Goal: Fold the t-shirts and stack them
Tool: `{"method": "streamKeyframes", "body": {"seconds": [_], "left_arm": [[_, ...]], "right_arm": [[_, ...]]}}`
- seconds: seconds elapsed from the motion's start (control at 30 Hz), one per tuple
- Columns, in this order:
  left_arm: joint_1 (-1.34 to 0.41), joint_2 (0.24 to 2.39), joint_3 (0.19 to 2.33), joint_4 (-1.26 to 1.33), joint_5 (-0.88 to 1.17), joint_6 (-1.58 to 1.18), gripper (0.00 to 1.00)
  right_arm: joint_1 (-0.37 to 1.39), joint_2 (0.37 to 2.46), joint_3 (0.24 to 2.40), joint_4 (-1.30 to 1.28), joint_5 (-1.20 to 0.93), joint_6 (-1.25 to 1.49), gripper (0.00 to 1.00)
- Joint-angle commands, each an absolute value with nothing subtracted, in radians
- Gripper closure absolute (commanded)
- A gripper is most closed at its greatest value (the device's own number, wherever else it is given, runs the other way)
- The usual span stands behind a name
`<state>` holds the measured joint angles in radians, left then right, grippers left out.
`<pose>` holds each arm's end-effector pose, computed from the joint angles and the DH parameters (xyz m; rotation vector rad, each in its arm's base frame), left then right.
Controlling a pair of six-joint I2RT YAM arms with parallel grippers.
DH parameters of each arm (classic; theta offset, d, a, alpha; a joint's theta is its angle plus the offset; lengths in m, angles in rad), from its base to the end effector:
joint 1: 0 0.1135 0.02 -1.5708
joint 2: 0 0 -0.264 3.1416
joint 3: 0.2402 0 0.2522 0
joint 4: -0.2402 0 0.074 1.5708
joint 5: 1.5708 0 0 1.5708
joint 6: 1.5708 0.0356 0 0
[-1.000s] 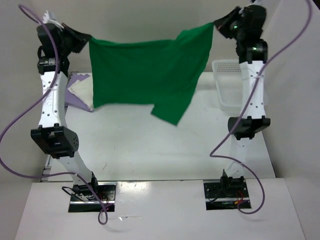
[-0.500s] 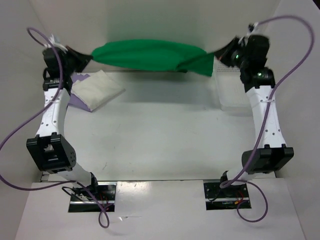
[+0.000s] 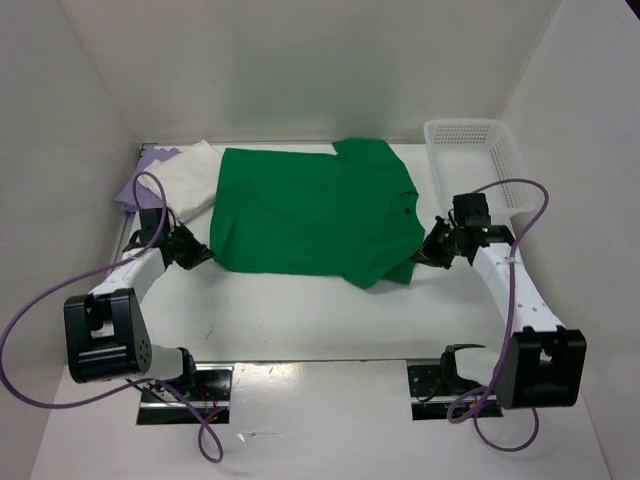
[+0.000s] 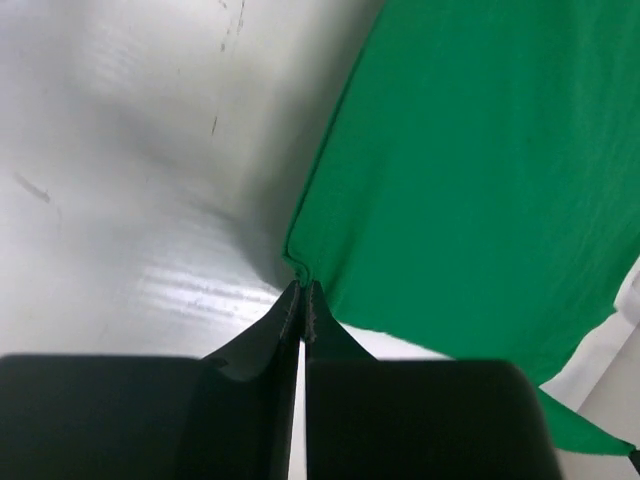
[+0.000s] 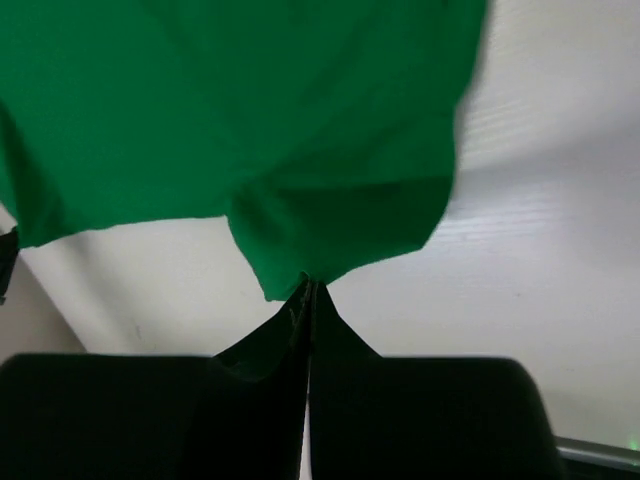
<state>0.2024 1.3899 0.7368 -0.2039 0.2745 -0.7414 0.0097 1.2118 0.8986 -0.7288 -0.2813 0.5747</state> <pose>0.2707 0.0457 0.1902 -1.0072 2.2528 -0.5728 0.2333 0.0121 0.2489 0.6434 2.5820 0.5679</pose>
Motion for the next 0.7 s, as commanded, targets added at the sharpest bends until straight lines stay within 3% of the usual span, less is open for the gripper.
{"method": "streamKeyframes", "body": {"seconds": [0.0,0.2,0.3,0.67], "left_arm": [[0.207,1.281,0.724,-0.257,0.261,-0.699,0.95],[0.225,1.125,0.704,-0.423,0.302,-0.713,0.94],[0.235,1.144,0.752,-0.459,0.324,-0.726,0.94],[0.235,1.471,0.959,-0.265,0.313,-0.765,0.95]], "right_arm": [[0.025,1.12,0.874,-0.807,-0.342,0.595,1.0],[0.066,0.99,0.839,-0.974,-0.342,0.632,1.0],[0.066,0.976,0.905,-1.015,-0.289,0.632,1.0],[0.009,1.388,1.145,-0.631,-0.204,0.601,1.0]]}}
